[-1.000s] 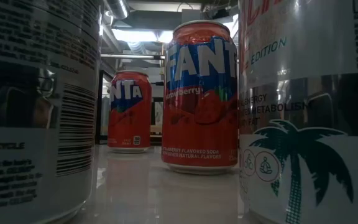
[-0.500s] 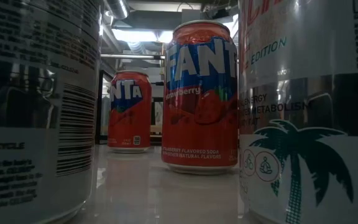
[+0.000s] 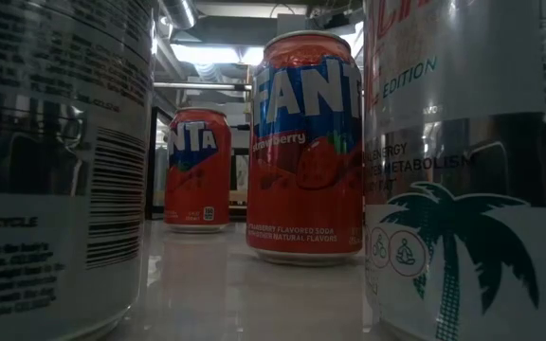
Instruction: Place canned beverage on shelf
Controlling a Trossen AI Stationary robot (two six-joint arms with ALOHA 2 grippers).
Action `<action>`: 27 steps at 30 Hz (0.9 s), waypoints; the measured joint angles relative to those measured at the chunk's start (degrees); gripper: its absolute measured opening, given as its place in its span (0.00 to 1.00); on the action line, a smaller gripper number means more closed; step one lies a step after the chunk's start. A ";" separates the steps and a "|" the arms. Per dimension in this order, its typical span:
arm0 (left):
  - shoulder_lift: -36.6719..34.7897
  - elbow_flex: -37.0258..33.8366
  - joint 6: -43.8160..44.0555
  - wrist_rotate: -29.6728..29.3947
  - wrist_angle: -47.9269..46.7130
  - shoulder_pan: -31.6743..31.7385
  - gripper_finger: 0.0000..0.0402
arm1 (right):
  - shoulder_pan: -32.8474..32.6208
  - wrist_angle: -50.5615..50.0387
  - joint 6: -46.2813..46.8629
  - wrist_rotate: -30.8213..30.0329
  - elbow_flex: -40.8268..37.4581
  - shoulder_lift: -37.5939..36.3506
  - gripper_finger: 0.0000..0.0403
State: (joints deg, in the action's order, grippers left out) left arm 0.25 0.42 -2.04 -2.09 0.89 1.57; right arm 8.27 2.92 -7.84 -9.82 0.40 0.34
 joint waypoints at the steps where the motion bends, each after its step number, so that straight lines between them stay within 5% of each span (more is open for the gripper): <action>1: 0.00 0.00 0.00 0.00 0.01 0.01 0.43 | 0.00 0.00 0.02 0.00 0.00 0.01 0.79; 16: 0.00 0.01 0.00 0.00 -0.01 -0.01 0.43 | 0.00 0.22 0.20 0.41 0.00 0.00 0.79; 27: 0.02 0.01 -0.01 0.00 0.01 0.01 0.43 | 0.00 0.20 11.60 2.95 -0.02 0.00 0.79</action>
State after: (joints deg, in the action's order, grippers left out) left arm 0.27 0.43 -2.05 -2.09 0.91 1.58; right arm 8.27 3.11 3.76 -6.87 0.38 0.34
